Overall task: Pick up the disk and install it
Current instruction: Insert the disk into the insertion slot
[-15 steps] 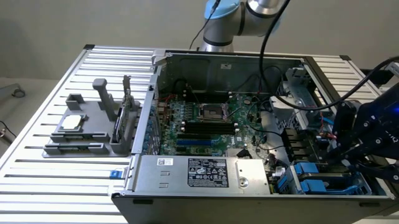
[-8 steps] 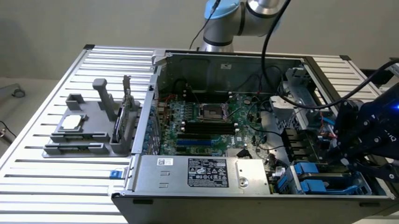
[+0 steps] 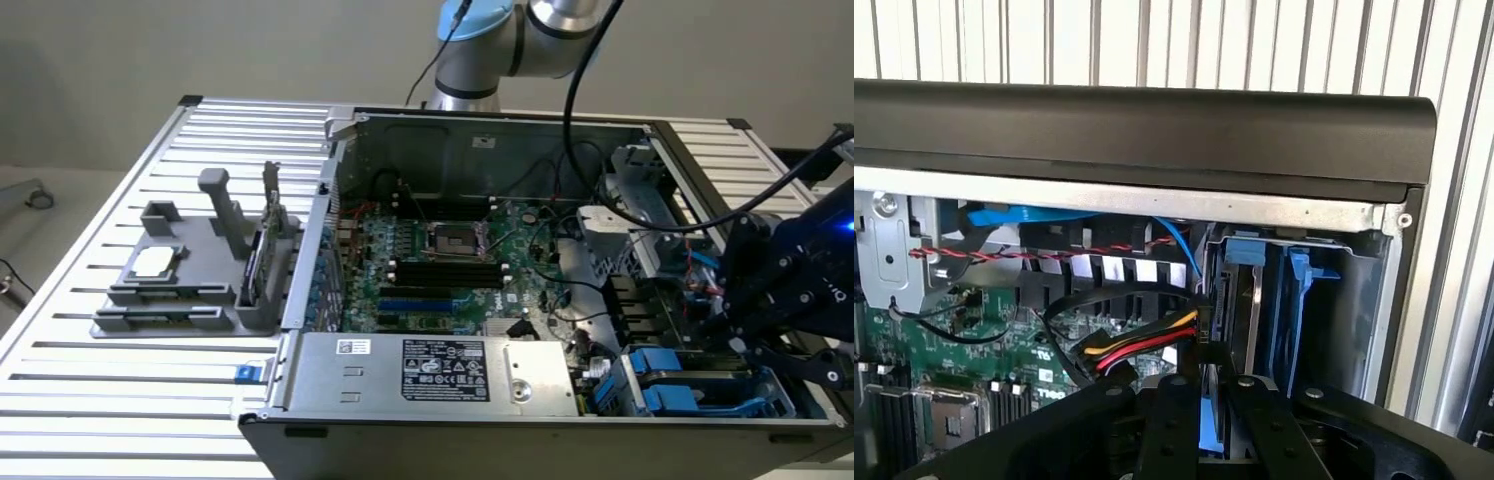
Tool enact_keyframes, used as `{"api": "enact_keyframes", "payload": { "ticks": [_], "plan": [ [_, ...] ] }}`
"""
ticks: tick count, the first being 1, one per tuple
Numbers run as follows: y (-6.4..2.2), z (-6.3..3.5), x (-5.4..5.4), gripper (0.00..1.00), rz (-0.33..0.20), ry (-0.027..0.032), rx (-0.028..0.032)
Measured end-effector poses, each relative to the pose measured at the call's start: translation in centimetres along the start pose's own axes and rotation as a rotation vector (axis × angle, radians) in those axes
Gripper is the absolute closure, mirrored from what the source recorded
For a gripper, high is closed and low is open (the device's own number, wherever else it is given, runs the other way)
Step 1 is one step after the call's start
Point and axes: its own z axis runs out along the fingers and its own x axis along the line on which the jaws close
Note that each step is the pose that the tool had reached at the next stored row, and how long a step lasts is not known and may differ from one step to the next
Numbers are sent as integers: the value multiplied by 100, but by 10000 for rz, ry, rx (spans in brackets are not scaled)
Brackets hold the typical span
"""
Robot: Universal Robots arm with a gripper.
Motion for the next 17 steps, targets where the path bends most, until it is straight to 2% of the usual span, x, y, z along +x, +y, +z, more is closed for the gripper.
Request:
{"api": "enact_keyframes", "payload": {
  "ticks": [7,17],
  "plan": [
    [27,-3,-1,83,59,-85,-3],
    [42,10,-5,83,223,-140,-21]
  ]
}}
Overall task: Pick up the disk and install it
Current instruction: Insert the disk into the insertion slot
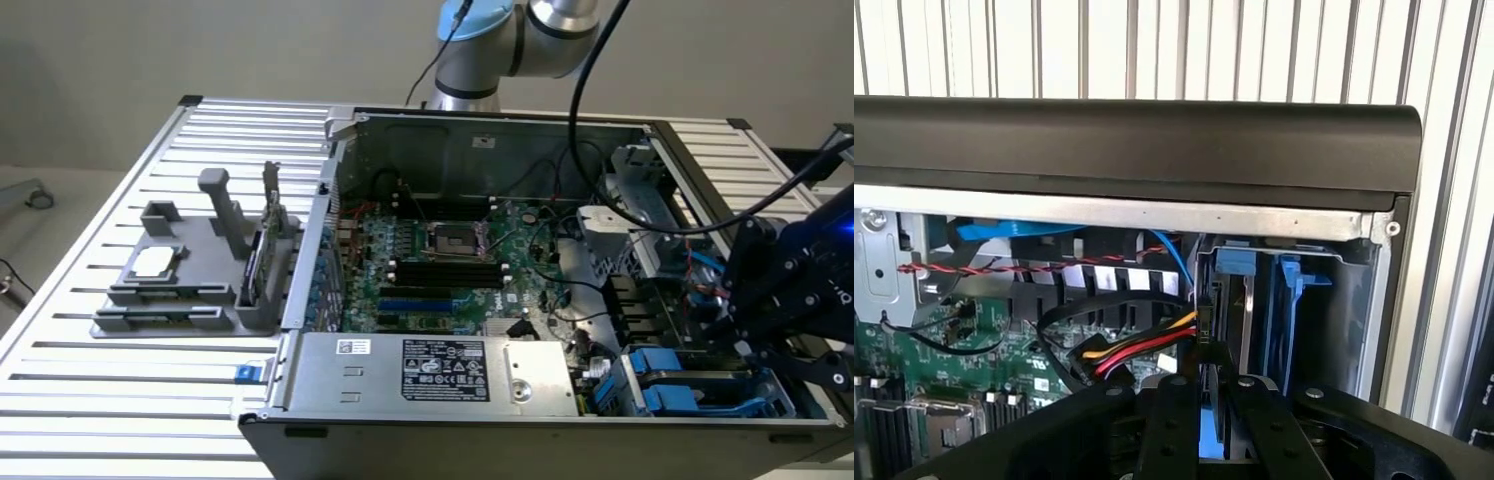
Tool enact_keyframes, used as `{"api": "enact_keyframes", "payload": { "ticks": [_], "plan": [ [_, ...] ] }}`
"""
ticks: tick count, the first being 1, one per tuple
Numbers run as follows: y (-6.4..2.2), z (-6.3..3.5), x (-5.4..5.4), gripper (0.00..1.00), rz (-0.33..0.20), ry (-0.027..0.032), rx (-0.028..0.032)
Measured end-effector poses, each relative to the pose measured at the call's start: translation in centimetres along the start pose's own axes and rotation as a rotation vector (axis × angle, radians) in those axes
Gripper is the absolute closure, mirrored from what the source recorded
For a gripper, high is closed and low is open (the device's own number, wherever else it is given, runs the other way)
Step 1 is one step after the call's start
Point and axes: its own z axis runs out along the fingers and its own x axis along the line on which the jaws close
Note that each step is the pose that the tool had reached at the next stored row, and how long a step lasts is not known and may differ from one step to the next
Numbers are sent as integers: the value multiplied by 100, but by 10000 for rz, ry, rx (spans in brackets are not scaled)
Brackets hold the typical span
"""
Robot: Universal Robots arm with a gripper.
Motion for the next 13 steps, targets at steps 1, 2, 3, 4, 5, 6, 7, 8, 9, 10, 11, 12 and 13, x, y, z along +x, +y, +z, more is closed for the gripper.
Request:
{"api": "enact_keyframes", "payload": {
  "ticks": [1,2,3,4,5,6,7,8,9,10,11,12,13],
  "plan": [
    [1,1,0,83,21,-7,-2],
    [3,3,-1,83,40,-13,-4],
    [4,4,-1,83,61,-22,-6],
    [5,6,-1,83,80,-30,-8],
    [6,7,-2,83,100,-39,-9],
    [7,9,-2,83,119,-48,-11],
    [7,10,-2,83,138,-58,-13],
    [8,11,-3,83,158,-69,-14],
    [9,13,-4,83,176,-80,-14],
    [10,13,-4,83,194,-96,-13],
    [10,13,-4,83,210,-112,-11],
    [10,12,-5,83,224,-128,-10],
    [11,13,-5,83,234,-140,-8]
  ]
}}
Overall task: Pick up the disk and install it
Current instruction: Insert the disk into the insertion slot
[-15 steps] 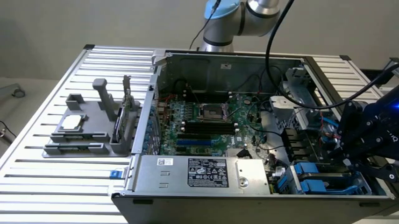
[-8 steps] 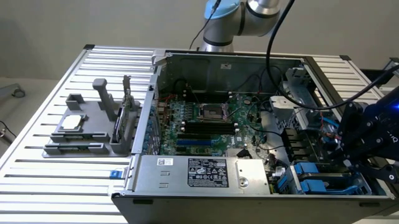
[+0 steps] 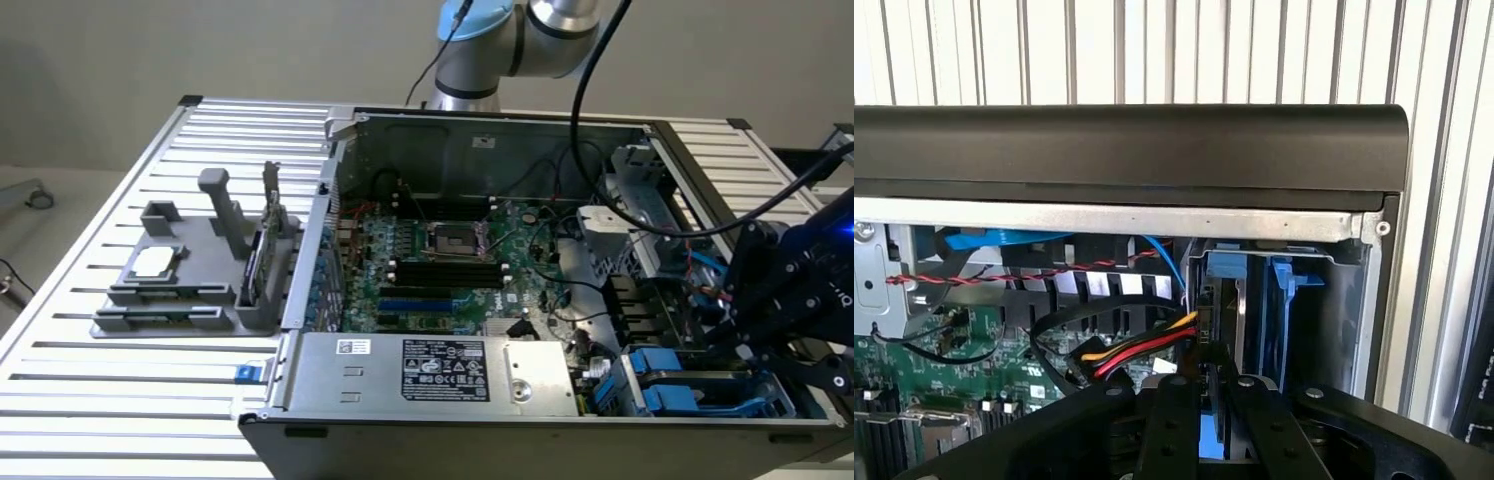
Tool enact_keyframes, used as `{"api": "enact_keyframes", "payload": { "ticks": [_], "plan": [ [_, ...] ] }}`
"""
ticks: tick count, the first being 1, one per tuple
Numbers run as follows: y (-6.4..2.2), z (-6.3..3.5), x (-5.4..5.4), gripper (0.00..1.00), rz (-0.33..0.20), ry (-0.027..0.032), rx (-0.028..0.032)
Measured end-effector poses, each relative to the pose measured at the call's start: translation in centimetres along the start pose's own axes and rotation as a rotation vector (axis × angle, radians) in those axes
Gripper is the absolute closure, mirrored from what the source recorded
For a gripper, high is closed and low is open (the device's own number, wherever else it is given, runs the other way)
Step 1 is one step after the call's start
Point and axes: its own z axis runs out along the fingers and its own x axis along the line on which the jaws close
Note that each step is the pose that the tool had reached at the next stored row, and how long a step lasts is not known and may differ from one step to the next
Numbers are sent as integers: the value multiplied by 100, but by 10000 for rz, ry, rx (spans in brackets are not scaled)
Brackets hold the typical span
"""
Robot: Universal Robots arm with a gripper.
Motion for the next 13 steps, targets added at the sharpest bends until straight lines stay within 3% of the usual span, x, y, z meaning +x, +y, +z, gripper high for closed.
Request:
{"api": "enact_keyframes", "payload": {
  "ticks": [13],
  "plan": [
    [1,13,-2,83,42,-142,32]
  ]
}}
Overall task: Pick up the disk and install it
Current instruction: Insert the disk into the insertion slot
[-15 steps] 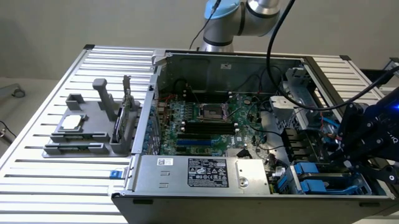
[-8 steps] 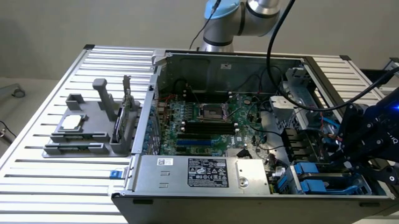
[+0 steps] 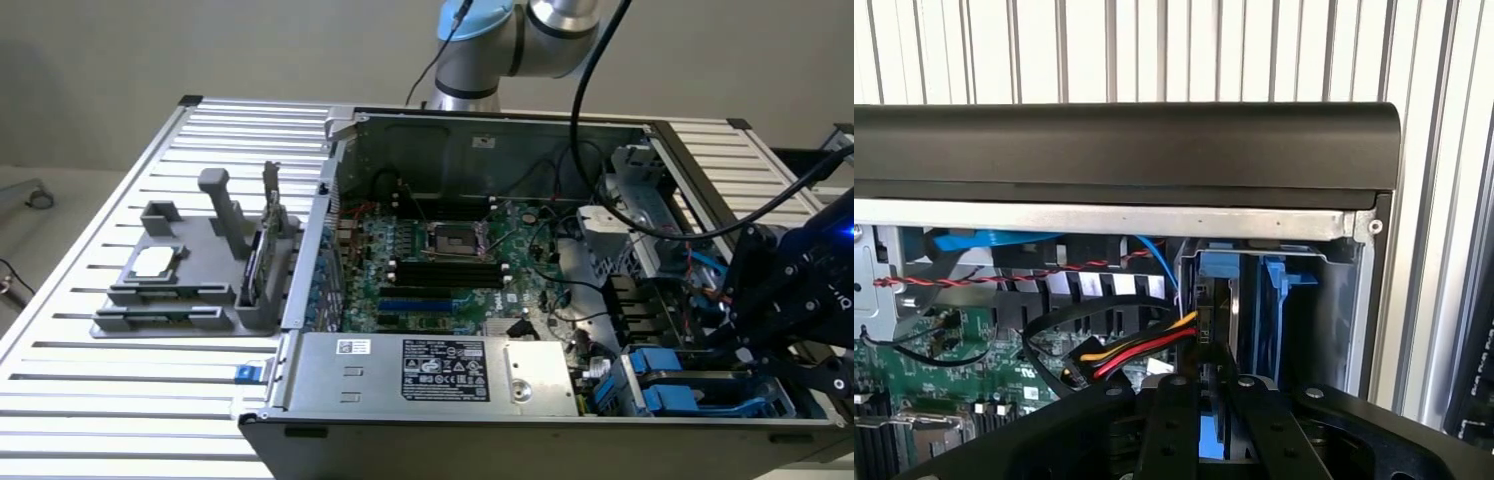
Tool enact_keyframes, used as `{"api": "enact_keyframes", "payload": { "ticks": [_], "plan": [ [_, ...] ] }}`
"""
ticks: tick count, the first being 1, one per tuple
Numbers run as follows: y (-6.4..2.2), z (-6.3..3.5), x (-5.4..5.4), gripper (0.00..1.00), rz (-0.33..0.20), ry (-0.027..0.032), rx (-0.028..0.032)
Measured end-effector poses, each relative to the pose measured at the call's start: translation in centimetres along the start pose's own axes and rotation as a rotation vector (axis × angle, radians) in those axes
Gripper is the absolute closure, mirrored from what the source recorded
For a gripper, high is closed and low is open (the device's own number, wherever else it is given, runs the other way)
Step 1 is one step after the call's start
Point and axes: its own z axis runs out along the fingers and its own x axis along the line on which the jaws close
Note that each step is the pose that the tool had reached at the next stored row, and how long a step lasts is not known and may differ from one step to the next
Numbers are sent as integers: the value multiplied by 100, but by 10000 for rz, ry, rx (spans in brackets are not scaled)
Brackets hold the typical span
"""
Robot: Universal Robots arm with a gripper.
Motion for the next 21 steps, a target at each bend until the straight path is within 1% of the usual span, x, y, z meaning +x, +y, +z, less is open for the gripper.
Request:
{"api": "enact_keyframes", "payload": {
  "ticks": [3,6,21],
  "plan": [
    [0,2,-1,83,7,-42,11],
    [0,4,0,83,8,-58,15],
    [-4,12,27,83,-1,-69,16]
  ]
}}
